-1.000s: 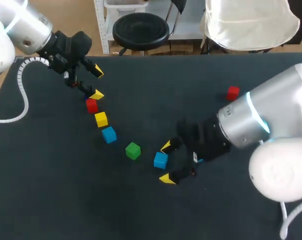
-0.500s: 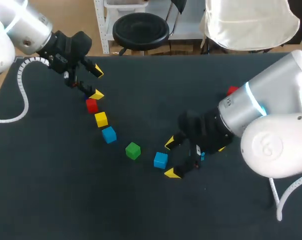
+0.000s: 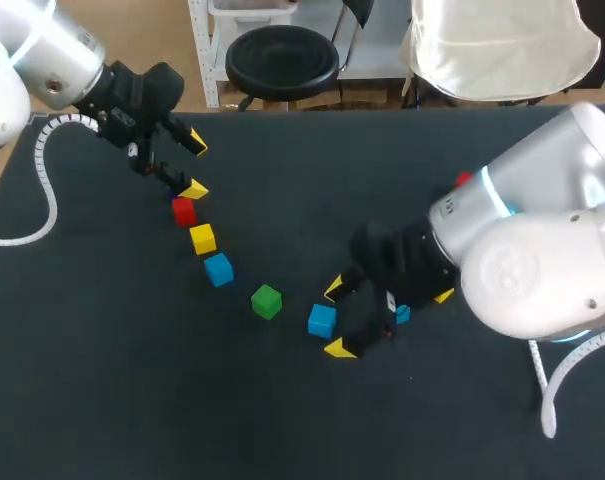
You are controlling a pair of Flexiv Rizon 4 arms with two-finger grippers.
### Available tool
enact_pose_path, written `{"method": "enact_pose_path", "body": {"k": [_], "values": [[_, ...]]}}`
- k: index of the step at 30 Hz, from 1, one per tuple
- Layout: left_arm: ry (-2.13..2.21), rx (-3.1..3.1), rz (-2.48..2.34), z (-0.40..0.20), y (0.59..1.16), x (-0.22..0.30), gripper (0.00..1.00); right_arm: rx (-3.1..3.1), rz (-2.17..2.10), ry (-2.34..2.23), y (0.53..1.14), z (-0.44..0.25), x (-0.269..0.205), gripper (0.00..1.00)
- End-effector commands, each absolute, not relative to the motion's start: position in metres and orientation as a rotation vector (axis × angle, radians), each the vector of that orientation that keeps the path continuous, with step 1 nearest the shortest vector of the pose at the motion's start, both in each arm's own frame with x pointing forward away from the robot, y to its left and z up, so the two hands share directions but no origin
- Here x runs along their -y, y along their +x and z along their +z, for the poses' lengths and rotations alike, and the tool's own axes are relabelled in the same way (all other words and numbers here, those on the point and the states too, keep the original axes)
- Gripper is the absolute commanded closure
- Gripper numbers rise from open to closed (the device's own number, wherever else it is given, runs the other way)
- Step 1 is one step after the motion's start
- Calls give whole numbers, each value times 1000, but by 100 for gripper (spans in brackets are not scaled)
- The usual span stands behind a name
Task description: Place the blue cubes, place green cubes on the blue cubes, place the yellow cubes on the green cubes, then place the red cubes on the yellow cubes, and place purple cube on the red cubes.
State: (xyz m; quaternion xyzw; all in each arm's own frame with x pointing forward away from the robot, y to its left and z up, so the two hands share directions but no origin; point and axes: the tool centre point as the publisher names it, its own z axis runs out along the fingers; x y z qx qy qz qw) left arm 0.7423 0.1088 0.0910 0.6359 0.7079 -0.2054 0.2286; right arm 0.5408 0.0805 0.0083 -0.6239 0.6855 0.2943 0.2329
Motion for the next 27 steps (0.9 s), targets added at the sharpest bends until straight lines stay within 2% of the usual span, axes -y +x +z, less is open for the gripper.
{"method": "enact_pose_path", "body": {"k": [1,9,11,15,16,19,20,22,25,27], "values": [[1751,-1948,-563,91,741,-109,0,-1885,811,-1722,545,8,-84,0],[1751,-1948,-563,91,741,-109,0,-1894,813,-1728,548,1,-87,0],[1751,-1948,-563,91,741,-109,0,-1897,811,-1726,548,0,-87,14],[1751,-1948,-563,91,741,-109,0,-1906,808,-1725,549,-2,-87,10],[1751,-1948,-563,91,741,-109,0,-1907,807,-1725,549,-2,-87,0],[1751,-1948,-563,91,741,-109,0,-1912,799,-1725,550,-4,-87,0],[1751,-1948,-563,91,741,-109,0,-1915,791,-1728,550,-4,-87,3],[1751,-1948,-563,91,741,-109,0,-1919,785,-1728,551,-4,-87,18],[1751,-1948,-563,91,741,-109,0,-1921,779,-1730,552,-4,-86,51],[1751,-1948,-563,91,741,-109,0,-1926,775,-1729,552,-5,-86,52]]}}
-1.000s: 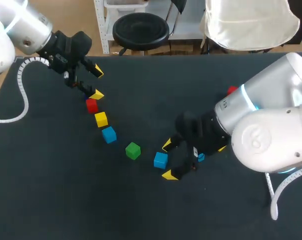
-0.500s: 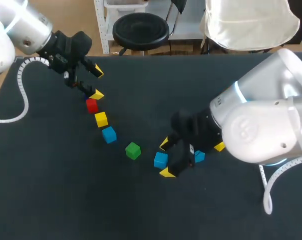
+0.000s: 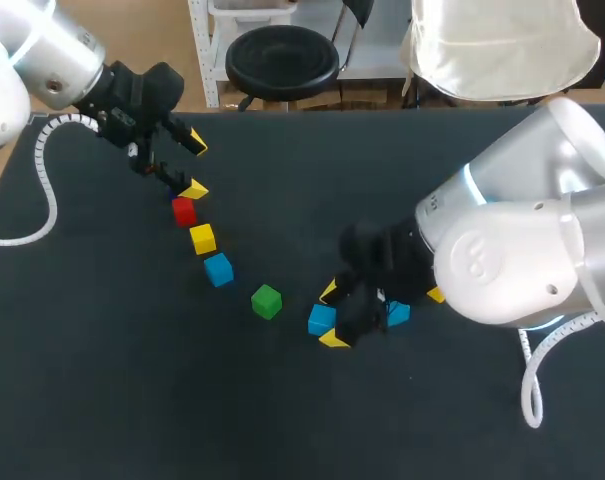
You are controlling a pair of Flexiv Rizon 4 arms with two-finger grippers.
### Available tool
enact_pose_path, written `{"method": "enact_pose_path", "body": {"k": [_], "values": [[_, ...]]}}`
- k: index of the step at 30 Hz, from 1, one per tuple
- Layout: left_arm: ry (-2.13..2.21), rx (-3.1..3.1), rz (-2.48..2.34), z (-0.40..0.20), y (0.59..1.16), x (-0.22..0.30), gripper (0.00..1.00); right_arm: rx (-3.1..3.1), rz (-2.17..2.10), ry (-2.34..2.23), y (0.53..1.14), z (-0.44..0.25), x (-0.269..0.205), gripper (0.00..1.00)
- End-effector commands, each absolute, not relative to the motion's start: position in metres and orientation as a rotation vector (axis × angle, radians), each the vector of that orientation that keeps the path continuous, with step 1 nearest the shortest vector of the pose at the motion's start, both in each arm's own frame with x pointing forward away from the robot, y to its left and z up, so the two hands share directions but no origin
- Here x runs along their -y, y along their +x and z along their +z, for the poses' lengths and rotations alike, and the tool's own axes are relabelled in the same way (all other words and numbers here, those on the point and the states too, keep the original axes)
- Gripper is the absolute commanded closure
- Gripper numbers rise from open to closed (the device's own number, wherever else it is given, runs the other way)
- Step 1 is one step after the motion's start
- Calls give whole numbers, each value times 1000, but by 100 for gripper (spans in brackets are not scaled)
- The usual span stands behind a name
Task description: Place the blue cubes, place green cubes on the blue cubes, place the yellow cubes on the green cubes, then place the red cubes on the yellow cubes, and place purple cube on the red cubes.
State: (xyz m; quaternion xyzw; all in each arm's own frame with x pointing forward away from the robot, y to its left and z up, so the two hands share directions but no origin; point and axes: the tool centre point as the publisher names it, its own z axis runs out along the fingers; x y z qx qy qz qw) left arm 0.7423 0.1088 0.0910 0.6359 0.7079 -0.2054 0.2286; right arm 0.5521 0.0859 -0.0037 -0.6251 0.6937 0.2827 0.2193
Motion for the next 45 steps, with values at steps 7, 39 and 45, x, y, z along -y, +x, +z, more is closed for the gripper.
{"method": "enact_pose_path", "body": {"k": [7,39,45], "values": [[1751,-1948,-563,91,741,-109,0,-1935,770,-1729,552,-6,-87,87],[1751,-1948,-563,91,741,-109,0,-1828,644,-1893,552,68,-55,100],[1751,-1948,-563,91,741,-109,0,-1828,644,-1893,552,68,-55,100]]}}
